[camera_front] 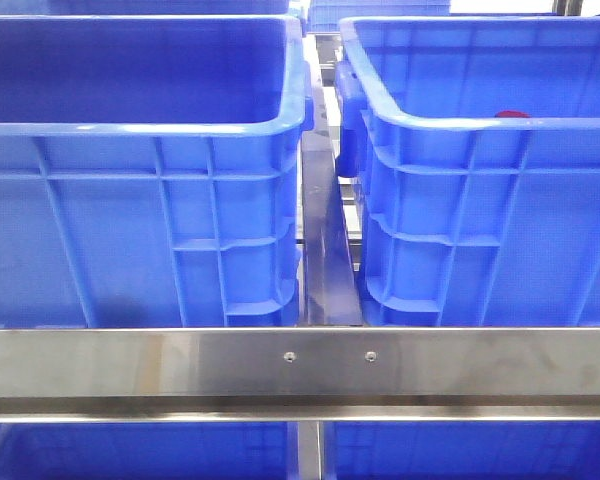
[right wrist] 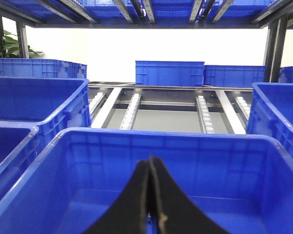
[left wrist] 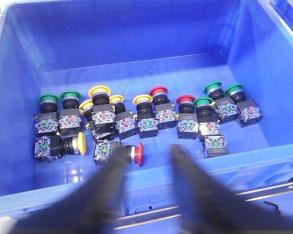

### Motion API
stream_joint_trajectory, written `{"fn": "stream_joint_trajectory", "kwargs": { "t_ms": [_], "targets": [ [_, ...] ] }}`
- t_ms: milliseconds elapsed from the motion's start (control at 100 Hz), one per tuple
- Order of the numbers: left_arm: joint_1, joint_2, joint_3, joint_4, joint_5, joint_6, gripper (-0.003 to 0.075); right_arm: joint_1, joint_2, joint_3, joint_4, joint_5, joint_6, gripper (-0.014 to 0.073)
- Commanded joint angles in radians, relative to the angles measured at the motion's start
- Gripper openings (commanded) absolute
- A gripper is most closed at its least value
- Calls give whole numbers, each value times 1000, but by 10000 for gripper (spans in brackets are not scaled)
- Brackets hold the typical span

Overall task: Pick red and yellow buttons and place in box
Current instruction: 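Lower the left gripper into the button bin and grasp a yellow-capped button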

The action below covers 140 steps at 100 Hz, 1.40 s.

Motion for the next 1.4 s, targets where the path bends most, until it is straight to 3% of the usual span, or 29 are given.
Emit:
{"fn": "stream_joint_trajectory", "kwargs": {
  "t_ms": [0, 70, 360, 1020, 1390],
  "targets": [
    [2, 2, -27, -20, -75, -9, 514, 0, 3, -26, 88, 30, 1, -68],
    [2, 2, -27, -20, -75, -9, 571, 0, 3, -26, 88, 30, 1, -68],
    [2, 142, -99, -16, -71, -3, 568, 0, 3, -26, 88, 30, 1, -68],
    [3, 917, -547, 35, 1, -38, 568, 0, 3, -26, 88, 30, 1, -68],
    [48, 1038, -601, 78, -3, -64, 568, 0, 3, -26, 88, 29, 1, -68]
  ]
}}
